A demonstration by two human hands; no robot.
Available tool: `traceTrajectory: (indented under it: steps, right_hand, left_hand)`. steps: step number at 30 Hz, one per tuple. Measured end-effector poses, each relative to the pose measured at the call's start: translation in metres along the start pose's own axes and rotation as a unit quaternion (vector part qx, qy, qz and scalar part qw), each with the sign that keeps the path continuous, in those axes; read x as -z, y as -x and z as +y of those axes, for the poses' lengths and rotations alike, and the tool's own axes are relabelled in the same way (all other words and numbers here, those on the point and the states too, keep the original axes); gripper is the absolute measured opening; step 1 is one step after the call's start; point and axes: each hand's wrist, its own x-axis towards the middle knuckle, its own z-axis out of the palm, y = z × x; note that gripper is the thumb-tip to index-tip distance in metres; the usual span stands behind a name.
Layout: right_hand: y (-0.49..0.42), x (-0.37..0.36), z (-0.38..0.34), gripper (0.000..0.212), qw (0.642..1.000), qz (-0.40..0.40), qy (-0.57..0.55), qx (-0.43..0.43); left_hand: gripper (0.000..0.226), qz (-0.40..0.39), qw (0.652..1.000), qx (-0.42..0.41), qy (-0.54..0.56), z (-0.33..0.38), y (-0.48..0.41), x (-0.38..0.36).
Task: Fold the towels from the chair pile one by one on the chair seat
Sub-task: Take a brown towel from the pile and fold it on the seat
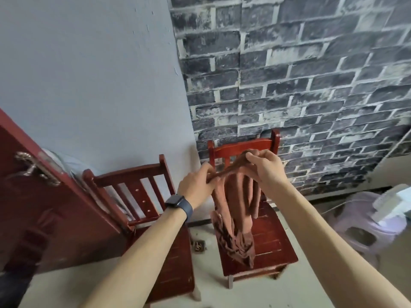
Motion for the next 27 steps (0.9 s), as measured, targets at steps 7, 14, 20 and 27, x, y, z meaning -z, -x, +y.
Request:
traceTrajectory:
  steps: [7, 14, 20, 27]
  right_hand:
    - [0.029, -0.022, 0.013, 0.016, 0.994, 0.004, 0.097, 0.04]
    - [0.072, -0.072, 0.03, 0.053, 0.976, -0.089, 0.184, 0.08]
    - [0.132, -0.138, 0.067, 0.034, 0.888, -0.202, 0.345, 0.227]
    - [0.145, -0.183, 0.086, 0.004, 0.866, -0.255, 0.387, 0.187]
  left_hand:
    - [0.021, 0.015, 0.998, 0.051, 0.022, -0.036, 0.041, 0.068]
    - [0.023, 0.088, 0.991, 0.045, 0.092, -0.038, 0.063, 0.16]
    - [0.024, 0.004, 0.997, 0.01, 0.071, -0.062, 0.083, 0.193]
    - [0.027, -0.067, 0.997, -0.001, -0.03, -0.106, 0.093, 0.223]
